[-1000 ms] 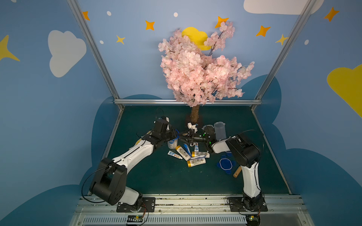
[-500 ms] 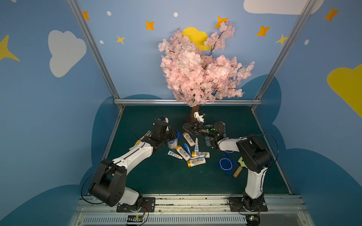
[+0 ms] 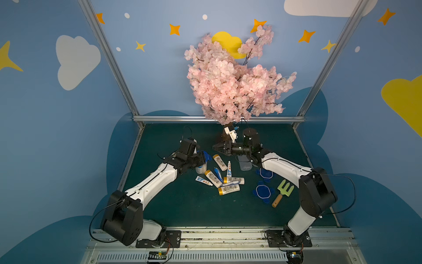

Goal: Take out toiletry kits
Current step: Unfasten the latch on the container, then adjust the container at the center of the board.

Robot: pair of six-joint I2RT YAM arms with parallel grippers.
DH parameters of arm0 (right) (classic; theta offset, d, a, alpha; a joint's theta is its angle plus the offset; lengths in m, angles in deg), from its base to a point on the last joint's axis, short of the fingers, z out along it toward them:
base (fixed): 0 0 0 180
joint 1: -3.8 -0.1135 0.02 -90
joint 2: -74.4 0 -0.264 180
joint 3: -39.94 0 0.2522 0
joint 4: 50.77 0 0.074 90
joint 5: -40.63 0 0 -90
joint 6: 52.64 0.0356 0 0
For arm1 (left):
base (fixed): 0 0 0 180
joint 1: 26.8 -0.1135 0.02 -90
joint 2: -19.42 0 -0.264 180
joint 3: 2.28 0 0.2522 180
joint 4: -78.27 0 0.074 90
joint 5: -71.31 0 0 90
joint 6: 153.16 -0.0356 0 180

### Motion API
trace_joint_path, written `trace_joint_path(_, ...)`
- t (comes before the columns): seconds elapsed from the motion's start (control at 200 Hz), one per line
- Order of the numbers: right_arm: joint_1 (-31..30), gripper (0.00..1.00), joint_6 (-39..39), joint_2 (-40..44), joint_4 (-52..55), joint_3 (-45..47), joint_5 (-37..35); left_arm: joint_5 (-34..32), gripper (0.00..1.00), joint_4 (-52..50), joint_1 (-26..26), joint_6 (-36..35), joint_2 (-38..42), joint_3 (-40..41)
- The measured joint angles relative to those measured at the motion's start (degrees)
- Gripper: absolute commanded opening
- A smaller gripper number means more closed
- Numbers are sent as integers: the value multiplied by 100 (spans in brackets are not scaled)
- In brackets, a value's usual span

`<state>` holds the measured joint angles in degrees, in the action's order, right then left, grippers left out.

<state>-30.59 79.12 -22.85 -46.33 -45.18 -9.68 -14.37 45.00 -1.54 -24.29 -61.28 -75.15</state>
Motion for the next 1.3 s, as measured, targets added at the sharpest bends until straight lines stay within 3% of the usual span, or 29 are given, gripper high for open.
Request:
trace_joint_path(0.215, -59, 0, -1241, -348, 1980, -1019, -686, -234, 3, -1099, 369, -271, 72, -796)
trace_joint_path(0.421, -103, 0, -1954, -1115, 3217, -2055, -1307, -382, 2, -1174, 1069, -330, 505, -890)
trace_joint_path(0.531, -146, 0, -2208, -1609, 3729, -2656, -1552, -498, 2, -1182, 1178, -282, 450, -654)
trace_joint_path(0.891, -481, 0, -2599, -2406, 4583, -3644, -1886, -835, 2, -1132, 802, -111, 46, -101)
trace_joint_path(1.121, -706, 0, -2684, -2402, 4666, -3617, -1893, -841, 2, -1069, 343, -72, 210, 157)
trace_joint_path(1.297, -876, 0, -2675, -2227, 4594, -3071, -1888, -885, 2, -1134, 83, -74, 599, 376)
